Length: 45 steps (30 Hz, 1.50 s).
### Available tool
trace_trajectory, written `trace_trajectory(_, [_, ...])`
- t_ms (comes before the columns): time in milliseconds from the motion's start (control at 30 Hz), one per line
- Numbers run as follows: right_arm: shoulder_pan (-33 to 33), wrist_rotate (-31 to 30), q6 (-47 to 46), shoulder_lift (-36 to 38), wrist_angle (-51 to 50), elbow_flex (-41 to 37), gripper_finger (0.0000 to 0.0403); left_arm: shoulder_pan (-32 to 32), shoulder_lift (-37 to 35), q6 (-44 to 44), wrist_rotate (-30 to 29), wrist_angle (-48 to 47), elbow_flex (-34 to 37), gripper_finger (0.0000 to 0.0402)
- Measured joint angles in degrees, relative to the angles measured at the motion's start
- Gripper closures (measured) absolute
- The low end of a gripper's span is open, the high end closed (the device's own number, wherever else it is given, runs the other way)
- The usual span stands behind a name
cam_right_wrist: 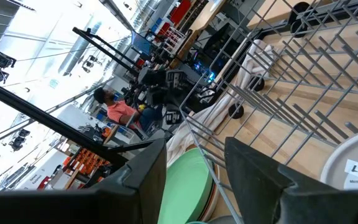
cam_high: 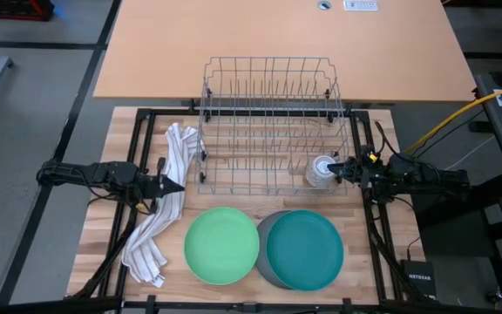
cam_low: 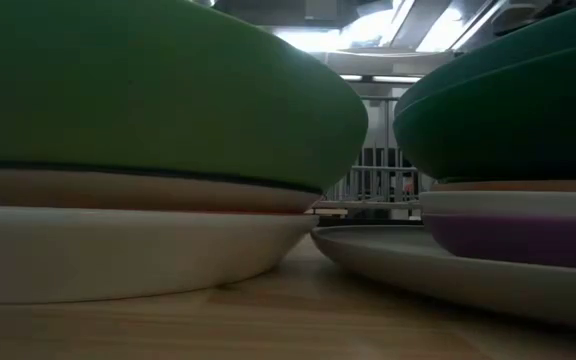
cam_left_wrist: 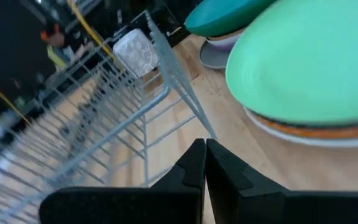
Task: Sort dishes
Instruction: Put the light green plate into the dish rack
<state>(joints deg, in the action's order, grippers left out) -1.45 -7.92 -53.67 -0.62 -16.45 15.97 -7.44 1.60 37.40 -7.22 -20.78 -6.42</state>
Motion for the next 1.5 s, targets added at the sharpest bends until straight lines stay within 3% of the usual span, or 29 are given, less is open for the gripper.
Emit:
trace_trajectory(133, [-0.01, 0.0, 0.0, 0.0, 0.0, 0.0, 0.0237, 0.0, -0.02, 6.97, -0.02, 0.0, 0.0, 0.0398])
trace_trajectory(467, [-0.02, -0.04, 0.0, 0.0, 0.05, 0.0, 0.0237, 0.0, -0.02, 4.72, -0.02, 8.12, 0.42, 0.0398])
trace_trajectory(567, [-0.01, -0.15, -0.02, 0.0, 0.2, 0.0, 0.0237, -0.07, 0.0, -2.85, 0.3, 14.93, 0.39, 0.0398])
trace_trajectory(700, [-0.02, -0.25, -0.05, 0.0, 0.33, -0.02, 0.0237, -0.07, -0.03, -22.69, 0.92, 25.98, 0.31, 0.0398])
trace_trajectory(800, [0.0, -0.28, -0.05, 0.0, 0.35, -0.04, 0.0237, -0.07, -0.04, -32.87, 0.94, 32.35, 0.28, 0.0398])
trace_trajectory(967, [-0.02, -0.37, -0.05, 0.0, 0.38, -0.04, 0.0237, -0.07, -0.04, -46.08, 1.03, 36.4, 0.17, 0.0398])
trace_trajectory(1100, [-0.02, -0.46, -0.07, 0.0, 0.4, -0.04, 0.0237, -0.07, -0.03, -49.76, 0.81, 36.31, 0.17, 0.0398])
trace_trajectory(1233, [-0.02, -0.48, -0.05, 0.0, 0.4, -0.04, 0.0237, 0.0, -0.04, -47.83, 0.3, 35.69, 0.09, 0.0398])
trace_trajectory(1500, [-0.02, -0.5, -0.05, 0.0, 0.38, -0.04, 0.0237, -0.07, 0.54, -59.41, 0.2, 35.02, 0.07, 0.0398])
